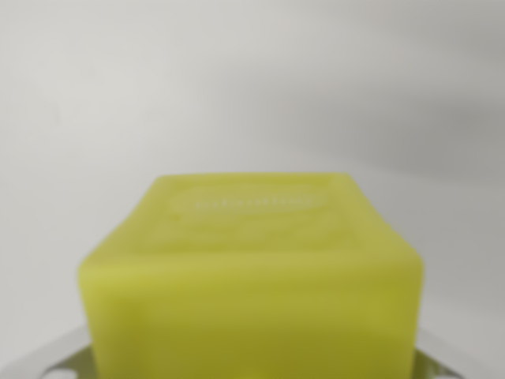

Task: Pick yellow cube

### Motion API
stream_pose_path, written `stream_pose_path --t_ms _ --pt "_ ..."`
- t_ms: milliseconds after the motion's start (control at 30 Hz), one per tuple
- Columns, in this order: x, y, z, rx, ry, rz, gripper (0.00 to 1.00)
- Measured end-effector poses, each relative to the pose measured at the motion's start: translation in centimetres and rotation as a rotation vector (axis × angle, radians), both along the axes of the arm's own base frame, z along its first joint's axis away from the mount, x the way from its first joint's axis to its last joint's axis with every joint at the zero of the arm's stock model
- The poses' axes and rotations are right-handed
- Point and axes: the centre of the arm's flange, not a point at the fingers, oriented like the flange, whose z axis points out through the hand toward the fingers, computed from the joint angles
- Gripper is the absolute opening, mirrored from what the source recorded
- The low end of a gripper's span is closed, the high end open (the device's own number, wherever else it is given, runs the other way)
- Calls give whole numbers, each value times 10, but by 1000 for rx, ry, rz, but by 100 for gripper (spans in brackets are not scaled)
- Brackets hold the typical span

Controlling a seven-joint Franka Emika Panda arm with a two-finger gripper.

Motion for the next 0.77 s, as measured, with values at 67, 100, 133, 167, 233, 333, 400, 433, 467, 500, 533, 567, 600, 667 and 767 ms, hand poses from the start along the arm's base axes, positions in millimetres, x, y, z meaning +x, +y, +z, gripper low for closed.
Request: stream_pose_path --t_ms 67,100,133,167,233,333,400,433,467,500,533,567,600,667,767 --pt "0 0 5 0 0 0 0" --pt "0 0 7 0 1 0 0" --pt "0 0 10 0 1 0 0" --pt "0 0 12 0 0 0 0" --pt "0 0 18 0 0 0 0" --pt "0 0 25 0 0 0 0" --pt "0 0 29 0 0 0 0" --pt "0 0 31 0 0 0 0" --pt "0 0 33 0 0 0 0" --pt "0 0 33 0 0 0 0" --pt "0 0 34 0 0 0 0" --pt "0 0 34 0 0 0 0" --pt "0 0 34 0 0 0 0" --pt "0 0 34 0 0 0 0" --pt "0 0 34 0 0 0 0"
